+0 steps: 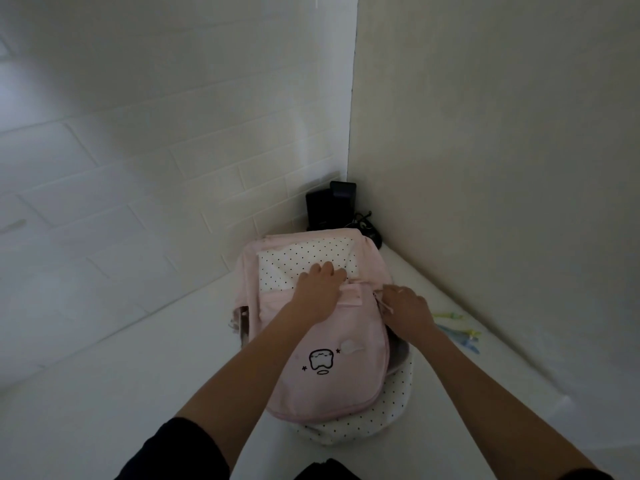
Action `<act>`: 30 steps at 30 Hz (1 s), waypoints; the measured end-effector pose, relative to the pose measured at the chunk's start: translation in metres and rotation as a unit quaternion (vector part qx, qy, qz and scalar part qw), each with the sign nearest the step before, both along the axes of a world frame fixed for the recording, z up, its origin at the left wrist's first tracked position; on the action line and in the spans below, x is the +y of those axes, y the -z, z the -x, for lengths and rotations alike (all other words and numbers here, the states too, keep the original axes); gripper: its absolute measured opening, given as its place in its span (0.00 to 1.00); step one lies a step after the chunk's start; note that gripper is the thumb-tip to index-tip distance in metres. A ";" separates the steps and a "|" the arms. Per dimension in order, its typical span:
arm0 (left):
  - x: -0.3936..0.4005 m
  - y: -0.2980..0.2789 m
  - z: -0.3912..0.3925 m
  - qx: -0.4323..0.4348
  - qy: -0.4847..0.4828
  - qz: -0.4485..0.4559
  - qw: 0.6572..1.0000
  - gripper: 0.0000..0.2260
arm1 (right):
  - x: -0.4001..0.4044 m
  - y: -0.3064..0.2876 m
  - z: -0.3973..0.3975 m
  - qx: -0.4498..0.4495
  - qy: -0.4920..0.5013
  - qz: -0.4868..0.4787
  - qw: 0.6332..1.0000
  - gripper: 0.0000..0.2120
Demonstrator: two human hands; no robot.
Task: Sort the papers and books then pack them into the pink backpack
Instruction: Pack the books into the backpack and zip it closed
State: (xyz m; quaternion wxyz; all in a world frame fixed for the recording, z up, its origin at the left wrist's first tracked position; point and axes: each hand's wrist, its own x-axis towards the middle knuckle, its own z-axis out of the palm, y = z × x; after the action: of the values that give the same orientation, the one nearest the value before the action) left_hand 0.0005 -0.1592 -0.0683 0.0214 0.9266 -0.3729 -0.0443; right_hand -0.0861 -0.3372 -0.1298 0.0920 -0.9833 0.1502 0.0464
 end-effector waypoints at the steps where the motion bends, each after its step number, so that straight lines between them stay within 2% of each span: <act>1: 0.001 0.001 0.001 -0.009 0.008 -0.006 1.000 0.15 | 0.001 -0.001 0.001 -0.015 -0.016 -0.004 1.000 0.12; 5: 0.001 0.009 0.007 -0.067 0.066 -0.011 0.996 0.23 | 0.004 -0.004 0.008 -0.006 -0.005 -0.062 0.998 0.11; 9: -0.012 0.016 0.017 -0.075 0.151 -0.037 0.985 0.23 | 0.004 -0.006 0.020 0.013 0.028 -0.032 0.999 0.16; 11: -0.023 0.018 0.021 -0.064 0.188 -0.066 0.978 0.22 | 0.005 -0.013 0.025 0.013 0.036 -0.028 0.999 0.17; 14: -0.040 0.016 0.025 0.007 0.227 -0.028 0.974 0.20 | 0.007 -0.025 0.034 0.000 0.023 -0.011 1.000 0.18; 16: -0.050 0.018 0.028 0.015 0.234 -0.033 0.971 0.19 | 0.007 -0.031 0.045 -0.002 0.014 0.011 1.000 0.17; 21: -0.075 0.018 0.033 -0.082 0.301 -0.121 0.943 0.14 | 0.009 -0.031 0.082 0.018 0.058 -0.002 0.998 0.19; 24: -0.090 0.002 0.028 -0.124 0.330 -0.107 0.930 0.14 | 0.004 -0.040 0.091 -0.010 0.104 -0.030 0.994 0.17; 28: -0.097 -0.025 0.014 -0.156 0.371 -0.115 0.908 0.13 | -0.011 -0.062 0.090 -0.058 0.104 -0.001 0.993 0.16; 30: -0.093 -0.034 0.009 -0.158 0.370 -0.113 0.909 0.13 | -0.012 -0.070 0.087 -0.063 0.097 -0.018 0.993 0.17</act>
State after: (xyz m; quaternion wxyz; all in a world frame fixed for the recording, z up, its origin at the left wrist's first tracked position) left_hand -0.0085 -0.2518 -0.0346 -0.1609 0.7134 -0.6797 0.0564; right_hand -0.1727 -0.3492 -0.0593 0.1232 -0.9632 0.2379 -0.0218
